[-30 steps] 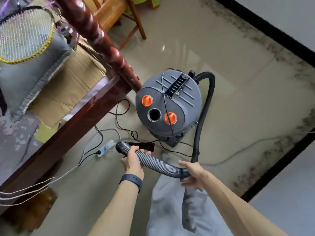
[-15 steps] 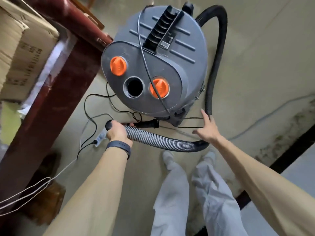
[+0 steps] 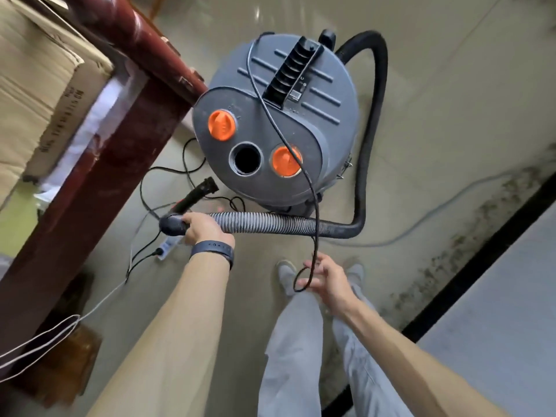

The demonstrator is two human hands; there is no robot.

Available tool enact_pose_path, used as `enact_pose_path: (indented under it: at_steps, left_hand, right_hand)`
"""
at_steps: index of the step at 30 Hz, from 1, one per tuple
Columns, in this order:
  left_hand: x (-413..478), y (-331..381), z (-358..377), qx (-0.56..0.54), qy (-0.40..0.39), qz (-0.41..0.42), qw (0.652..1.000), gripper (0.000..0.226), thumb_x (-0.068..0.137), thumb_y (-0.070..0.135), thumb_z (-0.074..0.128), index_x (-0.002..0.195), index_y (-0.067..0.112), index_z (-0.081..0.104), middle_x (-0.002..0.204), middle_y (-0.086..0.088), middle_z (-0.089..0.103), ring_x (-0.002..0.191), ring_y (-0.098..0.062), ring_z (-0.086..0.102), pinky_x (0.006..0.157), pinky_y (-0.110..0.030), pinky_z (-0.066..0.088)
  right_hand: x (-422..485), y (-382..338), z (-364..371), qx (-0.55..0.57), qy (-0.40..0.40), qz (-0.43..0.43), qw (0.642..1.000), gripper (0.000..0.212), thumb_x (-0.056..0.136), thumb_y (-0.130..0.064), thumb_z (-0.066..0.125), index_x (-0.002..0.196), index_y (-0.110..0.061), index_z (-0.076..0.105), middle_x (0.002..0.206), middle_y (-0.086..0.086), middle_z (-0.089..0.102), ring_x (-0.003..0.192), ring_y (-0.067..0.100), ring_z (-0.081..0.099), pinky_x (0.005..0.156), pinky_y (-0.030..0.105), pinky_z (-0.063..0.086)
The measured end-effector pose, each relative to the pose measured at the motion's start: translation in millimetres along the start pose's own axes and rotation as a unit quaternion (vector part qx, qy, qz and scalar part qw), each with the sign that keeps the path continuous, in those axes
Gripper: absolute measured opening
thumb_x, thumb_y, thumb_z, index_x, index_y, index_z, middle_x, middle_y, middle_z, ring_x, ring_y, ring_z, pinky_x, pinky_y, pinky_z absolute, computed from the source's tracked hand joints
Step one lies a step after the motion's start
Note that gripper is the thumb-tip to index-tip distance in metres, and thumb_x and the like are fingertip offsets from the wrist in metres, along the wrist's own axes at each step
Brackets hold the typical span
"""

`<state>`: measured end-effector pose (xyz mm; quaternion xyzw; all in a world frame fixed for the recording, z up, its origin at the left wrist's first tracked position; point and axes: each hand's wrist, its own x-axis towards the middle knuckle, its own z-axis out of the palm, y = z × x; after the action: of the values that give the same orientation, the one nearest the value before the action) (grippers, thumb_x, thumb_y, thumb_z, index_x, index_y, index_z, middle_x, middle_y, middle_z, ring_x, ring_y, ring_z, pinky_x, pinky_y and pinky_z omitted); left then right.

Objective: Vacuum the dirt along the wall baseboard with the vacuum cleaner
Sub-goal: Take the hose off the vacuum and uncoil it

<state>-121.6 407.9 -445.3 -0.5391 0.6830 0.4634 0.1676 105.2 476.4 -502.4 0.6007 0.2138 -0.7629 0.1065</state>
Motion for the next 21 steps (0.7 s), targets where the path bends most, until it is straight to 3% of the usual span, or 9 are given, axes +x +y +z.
enact_pose_path:
  at_steps: [2, 4, 8, 10, 12, 15, 18, 19, 21]
  left_hand:
    - [-19.9, -19.7, -7.6, -0.034, -0.048, -0.042, 0.997, 0.041, 0.102, 0.039, 0.041, 0.134, 0.012, 0.044, 0.133, -0.003, 0.052, 0.098, -0.025, 0.054, 0.081, -0.034, 0.048]
    - [-36.2, -38.1, -12.8, -0.06, -0.112, -0.079, 0.989, 0.035, 0.102, 0.031, 0.049, 0.129, 0.01, 0.043, 0.129, -0.01, 0.053, 0.097, -0.029, 0.058, 0.078, -0.042, 0.053]
    - [-46.3, -57.0, -22.8, 0.022, -0.223, -0.111, 0.968, 0.051, 0.101, 0.032, 0.054, 0.142, 0.009, 0.033, 0.132, -0.015, 0.055, 0.113, -0.035, 0.06, 0.099, -0.056, 0.046]
    - [-52.6, -60.5, -22.3, 0.155, -0.24, -0.039, 0.958, 0.079, 0.093, 0.047, 0.061, 0.152, 0.016, 0.019, 0.147, -0.013, 0.045, 0.127, -0.033, 0.053, 0.11, -0.054, 0.039]
    - [-68.6, -62.2, -16.8, 0.273, -0.275, 0.075, 0.919, 0.098, 0.082, 0.066, 0.065, 0.156, 0.028, 0.013, 0.16, -0.01, 0.021, 0.143, -0.03, 0.032, 0.117, -0.049, 0.027]
    - [-90.9, -63.7, -3.6, 0.434, -0.324, 0.26, 0.799, 0.074, 0.071, 0.079, 0.061, 0.132, 0.038, 0.054, 0.164, -0.001, -0.002, 0.149, -0.023, 0.015, 0.12, -0.039, 0.017]
    - [-95.8, -53.3, 8.1, 0.473, -0.337, 0.317, 0.75, 0.031, 0.092, 0.054, 0.054, 0.09, 0.024, 0.062, 0.157, -0.018, 0.022, 0.143, -0.028, 0.028, 0.112, -0.031, 0.024]
    - [-92.0, -48.3, 8.0, 0.477, -0.321, 0.349, 0.74, 0.029, 0.098, 0.043, 0.047, 0.089, 0.018, 0.059, 0.144, -0.02, 0.041, 0.133, -0.031, 0.041, 0.104, -0.032, 0.031]
    - [-79.7, -31.1, -5.3, 0.525, -0.274, 0.438, 0.677, 0.027, 0.104, 0.026, 0.037, 0.103, 0.008, 0.057, 0.119, -0.02, 0.06, 0.11, -0.038, 0.057, 0.091, -0.04, 0.043]
  right_hand:
    - [-7.5, -7.8, 16.9, 0.146, -0.006, 0.071, 0.987, 0.02, 0.097, -0.031, 0.048, 0.105, -0.015, 0.057, 0.085, 0.007, 0.069, 0.074, 0.028, 0.073, 0.074, 0.036, 0.053]
    - [-7.5, -23.7, 31.0, 0.222, -0.002, 0.082, 0.972, 0.04, 0.095, -0.051, 0.062, 0.103, -0.012, 0.063, 0.092, 0.007, 0.07, 0.087, 0.026, 0.069, 0.076, 0.038, 0.053]
    - [-9.1, -61.3, 42.5, 0.204, 0.067, 0.035, 0.976, 0.033, 0.086, -0.038, 0.081, 0.1, -0.017, 0.061, 0.084, 0.005, 0.061, 0.068, 0.016, 0.054, 0.052, 0.026, 0.047]
    - [-12.7, -69.9, 42.7, 0.162, 0.063, 0.012, 0.985, 0.027, 0.087, -0.03, 0.082, 0.099, -0.017, 0.062, 0.082, 0.006, 0.059, 0.062, 0.016, 0.05, 0.054, 0.027, 0.046]
    - [-21.3, -67.6, 44.1, 0.111, 0.031, 0.003, 0.993, 0.021, 0.09, -0.022, 0.077, 0.099, -0.013, 0.06, 0.067, 0.006, 0.054, 0.051, 0.013, 0.041, 0.05, 0.025, 0.041]
    - [-35.9, -52.6, 47.7, 0.02, 0.029, -0.027, 0.999, 0.012, 0.095, -0.003, 0.062, 0.086, -0.01, 0.057, 0.047, -0.004, 0.055, 0.034, 0.005, 0.045, 0.036, 0.018, 0.032]
    - [-50.1, -53.6, 50.4, 0.035, -0.001, -0.058, 0.998, 0.012, 0.088, -0.001, 0.068, 0.092, -0.01, 0.061, 0.063, 0.0, 0.066, 0.045, 0.009, 0.056, 0.047, 0.022, 0.041]
    - [-53.8, -60.5, 49.3, 0.053, -0.008, -0.06, 0.997, 0.017, 0.084, -0.006, 0.075, 0.093, -0.009, 0.061, 0.071, 0.005, 0.067, 0.051, 0.014, 0.058, 0.052, 0.025, 0.041]
    - [-59.1, -81.2, 39.2, 0.139, 0.011, -0.047, 0.989, 0.022, 0.086, -0.012, 0.08, 0.098, -0.007, 0.062, 0.092, 0.014, 0.067, 0.069, 0.026, 0.064, 0.064, 0.03, 0.048]
